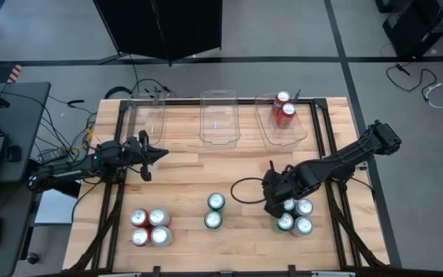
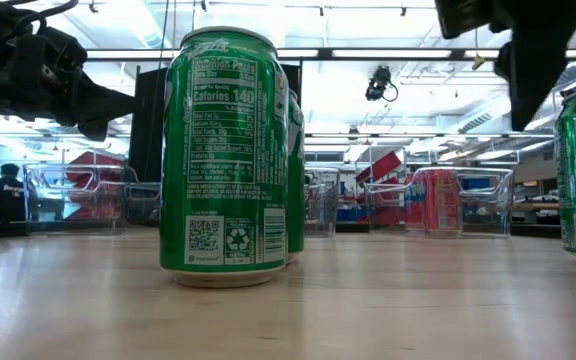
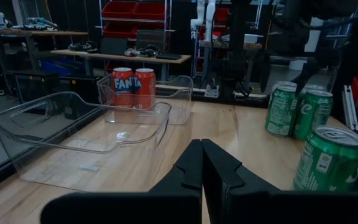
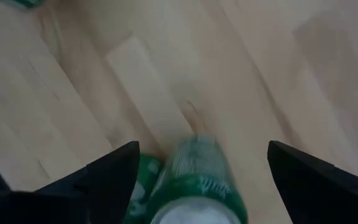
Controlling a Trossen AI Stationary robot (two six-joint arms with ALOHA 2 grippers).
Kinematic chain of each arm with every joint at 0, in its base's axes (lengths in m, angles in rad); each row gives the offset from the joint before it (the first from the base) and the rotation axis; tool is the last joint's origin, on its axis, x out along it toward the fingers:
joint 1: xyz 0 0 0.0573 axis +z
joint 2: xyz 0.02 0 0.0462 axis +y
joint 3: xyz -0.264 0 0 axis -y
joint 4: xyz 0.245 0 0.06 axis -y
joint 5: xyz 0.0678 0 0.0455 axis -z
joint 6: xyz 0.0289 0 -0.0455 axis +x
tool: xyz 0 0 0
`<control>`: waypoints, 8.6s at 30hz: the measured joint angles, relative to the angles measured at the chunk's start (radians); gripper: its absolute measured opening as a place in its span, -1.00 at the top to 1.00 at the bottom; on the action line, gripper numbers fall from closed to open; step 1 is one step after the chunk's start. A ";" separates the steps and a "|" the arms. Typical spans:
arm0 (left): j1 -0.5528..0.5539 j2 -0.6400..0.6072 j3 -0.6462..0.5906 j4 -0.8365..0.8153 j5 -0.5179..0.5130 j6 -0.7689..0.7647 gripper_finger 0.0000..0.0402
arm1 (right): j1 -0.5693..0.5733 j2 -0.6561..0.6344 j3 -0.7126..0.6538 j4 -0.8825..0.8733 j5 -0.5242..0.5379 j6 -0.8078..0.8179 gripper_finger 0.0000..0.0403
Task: Sort soda cans
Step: Put the top right green soda can into the middle transparent bin, then put the bottom right green soda can into the middle transparent bin
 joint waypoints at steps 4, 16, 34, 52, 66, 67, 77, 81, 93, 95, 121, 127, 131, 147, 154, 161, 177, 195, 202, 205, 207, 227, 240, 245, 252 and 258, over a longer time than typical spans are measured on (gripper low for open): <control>0.000 0.000 0.000 0.000 0.000 0.000 0.99 | 0.013 0.001 0.000 -0.036 -0.056 0.022 -0.71; 0.000 0.000 0.000 0.000 0.000 0.000 0.99 | 0.056 0.003 0.000 -0.110 -0.090 0.032 -0.74; 0.000 0.000 0.000 -0.001 0.000 -0.001 0.99 | 0.072 0.104 -0.001 -0.096 -0.129 0.005 -0.51; 0.000 0.009 0.000 -0.001 -0.001 -0.048 0.99 | -0.235 0.103 0.318 -0.137 -0.040 -0.312 -0.45; 0.000 0.096 0.000 0.033 -0.049 -0.044 0.99 | -0.671 0.366 0.814 -0.218 0.018 -0.855 -0.45; 0.000 0.104 0.000 0.044 -0.053 -0.043 0.99 | -0.701 0.403 0.866 -0.230 0.012 -0.894 -0.45; 0.000 0.124 0.000 0.036 -0.066 -0.043 0.99 | -0.911 0.664 1.142 -0.271 -0.001 -1.124 -0.45; 0.000 0.124 0.000 0.036 -0.066 -0.021 0.99 | -0.956 0.712 1.140 -0.261 -0.005 -1.152 -0.45; 0.000 0.124 0.000 0.010 -0.060 -0.048 0.99 | -0.969 0.754 1.132 -0.380 -0.007 -1.177 -0.45; 0.000 0.124 0.000 0.010 -0.059 -0.050 0.99 | -0.963 0.751 1.139 -0.388 -0.007 -1.178 -0.45; 0.000 0.131 0.000 0.014 -0.053 -0.053 0.99 | -1.041 0.841 1.105 -0.320 0.011 -1.289 -0.45; 0.000 0.131 0.000 0.014 -0.053 -0.053 0.99 | -1.041 0.867 1.108 -0.314 0.020 -1.292 -0.45; 0.000 0.131 0.000 0.018 -0.053 -0.053 0.99 | -1.041 0.866 1.108 -0.291 0.027 -1.292 -0.46; 0.000 0.131 0.000 0.028 -0.053 -0.048 0.99 | -1.000 0.840 1.161 -0.306 0.135 -1.310 -0.76; 0.000 0.130 0.000 0.051 -0.053 -0.045 0.99 | -0.915 0.735 1.166 -0.357 0.128 -1.281 -0.72; 0.000 0.131 0.000 0.065 -0.053 -0.045 0.99 | -0.765 0.655 1.166 -0.355 -0.092 -1.209 -0.56; 0.000 0.131 0.000 0.061 -0.040 -0.044 0.99 | -0.322 0.656 1.125 -0.275 -0.209 -1.006 -0.27; 0.000 0.131 0.000 -0.004 -0.034 -0.044 0.99 | -0.257 0.658 0.926 -0.097 -0.209 -0.929 -0.68; 0.000 0.131 0.000 -0.005 -0.034 -0.019 0.99 | -0.242 0.657 0.839 -0.014 -0.224 -0.935 -0.69; 0.000 0.131 0.000 -0.005 -0.034 -0.018 0.99 | -0.242 0.656 0.822 -0.002 -0.225 -0.936 -0.70; 0.000 0.131 0.000 -0.005 -0.034 -0.018 0.99 | -0.242 0.655 0.815 0.010 -0.226 -0.937 -0.71; 0.000 0.131 0.000 -0.006 -0.034 -0.019 0.99 | -0.010 0.656 0.975 -0.496 -0.197 -0.451 -0.72; 0.000 0.132 0.000 -0.007 -0.034 -0.026 0.99 | 0.115 0.654 0.895 -0.499 -0.223 -0.267 -0.71; 0.000 0.133 0.000 -0.007 -0.034 -0.026 0.99 | 0.128 0.650 0.845 -0.498 -0.239 -0.241 -0.71; 0.000 0.150 0.000 -0.008 -0.034 -0.026 0.99 | 0.130 0.556 0.704 -0.500 -0.222 -0.193 -0.71; 0.000 0.169 0.000 -0.007 -0.034 -0.026 0.99 | 0.140 0.449 0.572 -0.501 -0.206 -0.168 -0.73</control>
